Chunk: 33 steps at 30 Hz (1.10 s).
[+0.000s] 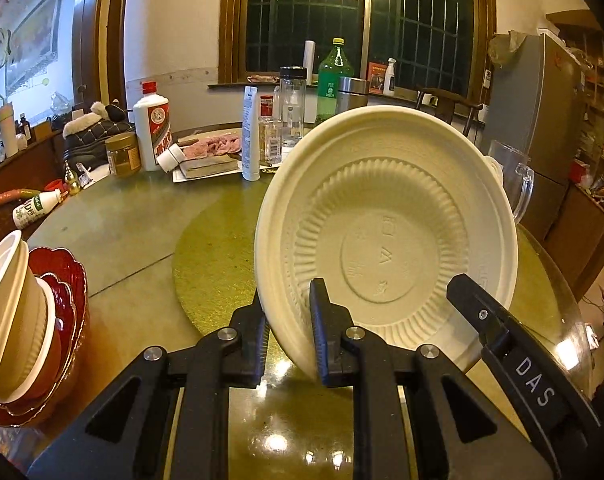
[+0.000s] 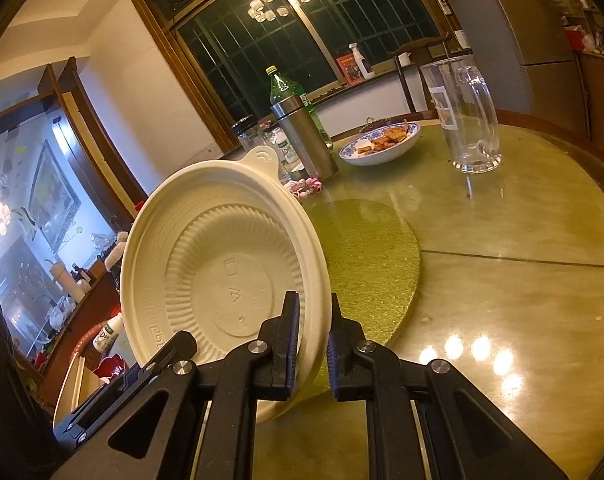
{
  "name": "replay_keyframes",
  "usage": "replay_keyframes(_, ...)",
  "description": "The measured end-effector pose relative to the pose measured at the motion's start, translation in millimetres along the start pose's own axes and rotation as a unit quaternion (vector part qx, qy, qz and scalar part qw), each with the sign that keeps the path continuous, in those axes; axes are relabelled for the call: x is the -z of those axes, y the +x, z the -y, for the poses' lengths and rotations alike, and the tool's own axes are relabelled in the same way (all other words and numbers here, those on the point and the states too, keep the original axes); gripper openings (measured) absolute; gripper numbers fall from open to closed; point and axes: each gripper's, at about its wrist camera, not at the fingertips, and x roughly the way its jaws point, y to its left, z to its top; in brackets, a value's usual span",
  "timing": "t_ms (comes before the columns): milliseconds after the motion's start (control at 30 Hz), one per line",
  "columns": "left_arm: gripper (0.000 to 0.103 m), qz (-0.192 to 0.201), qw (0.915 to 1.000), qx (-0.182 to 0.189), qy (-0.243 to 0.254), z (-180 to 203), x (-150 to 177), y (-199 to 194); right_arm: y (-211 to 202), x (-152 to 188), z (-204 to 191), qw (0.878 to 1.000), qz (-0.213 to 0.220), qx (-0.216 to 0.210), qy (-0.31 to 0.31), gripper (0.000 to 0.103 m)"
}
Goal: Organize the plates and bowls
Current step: 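Lift the beige ribbed bowl and carry it toward the red plate stack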
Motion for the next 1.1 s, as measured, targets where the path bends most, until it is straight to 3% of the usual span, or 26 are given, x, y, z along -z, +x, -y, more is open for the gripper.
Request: replay_keyframes(1100, 0.019, 0.021, 0.9992, -0.033, 0.003, 0.0, 5.0, -13.0, -2.1, -0.7, -6.9, 0.999, 0.002, -0.027, -0.017, 0.011)
